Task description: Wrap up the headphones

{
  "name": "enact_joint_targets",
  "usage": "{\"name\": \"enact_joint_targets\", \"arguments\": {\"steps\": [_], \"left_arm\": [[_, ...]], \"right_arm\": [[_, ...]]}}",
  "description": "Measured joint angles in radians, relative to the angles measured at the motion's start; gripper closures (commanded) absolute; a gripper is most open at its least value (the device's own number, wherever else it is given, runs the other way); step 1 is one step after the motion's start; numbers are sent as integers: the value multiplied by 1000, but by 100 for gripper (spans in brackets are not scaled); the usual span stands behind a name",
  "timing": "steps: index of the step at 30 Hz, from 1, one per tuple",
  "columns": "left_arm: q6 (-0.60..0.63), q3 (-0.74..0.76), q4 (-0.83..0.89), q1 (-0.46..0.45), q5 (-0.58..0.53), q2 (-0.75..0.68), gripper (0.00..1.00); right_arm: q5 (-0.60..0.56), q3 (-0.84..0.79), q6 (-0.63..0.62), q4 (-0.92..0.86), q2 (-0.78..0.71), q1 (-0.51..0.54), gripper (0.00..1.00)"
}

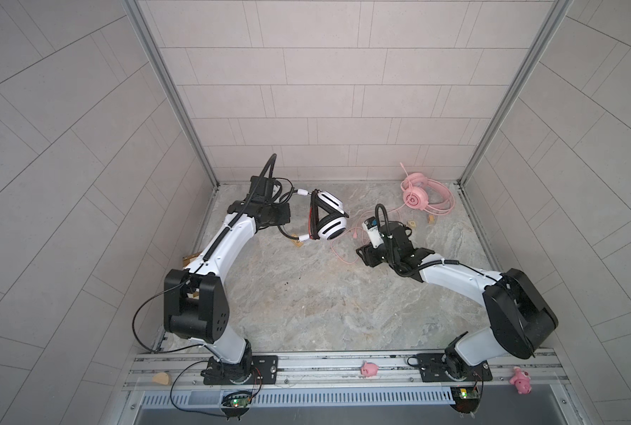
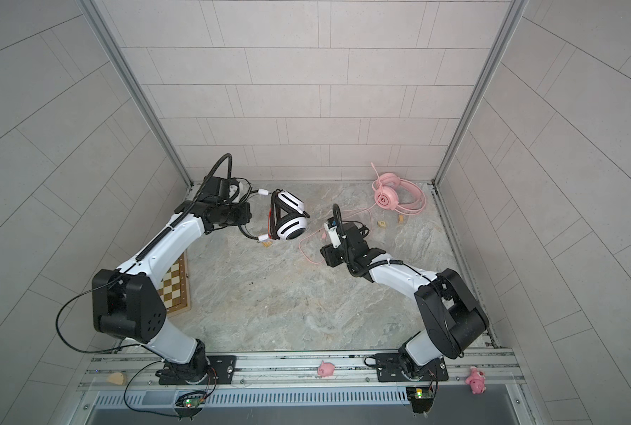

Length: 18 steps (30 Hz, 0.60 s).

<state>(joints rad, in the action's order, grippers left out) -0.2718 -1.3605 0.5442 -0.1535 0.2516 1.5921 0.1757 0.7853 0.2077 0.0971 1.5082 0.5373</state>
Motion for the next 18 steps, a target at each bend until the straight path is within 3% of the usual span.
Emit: {"name": "enact_joint_targets", "arguments": {"steps": [11, 18], "left_arm": [[-79, 9, -12, 88, -94, 24, 100], [-147, -24, 17, 193, -123, 166, 100]], "right_arm": [[-60, -27, 14, 80, 10, 40, 39], [-80, -39, 14, 101, -16, 40, 38]]}}
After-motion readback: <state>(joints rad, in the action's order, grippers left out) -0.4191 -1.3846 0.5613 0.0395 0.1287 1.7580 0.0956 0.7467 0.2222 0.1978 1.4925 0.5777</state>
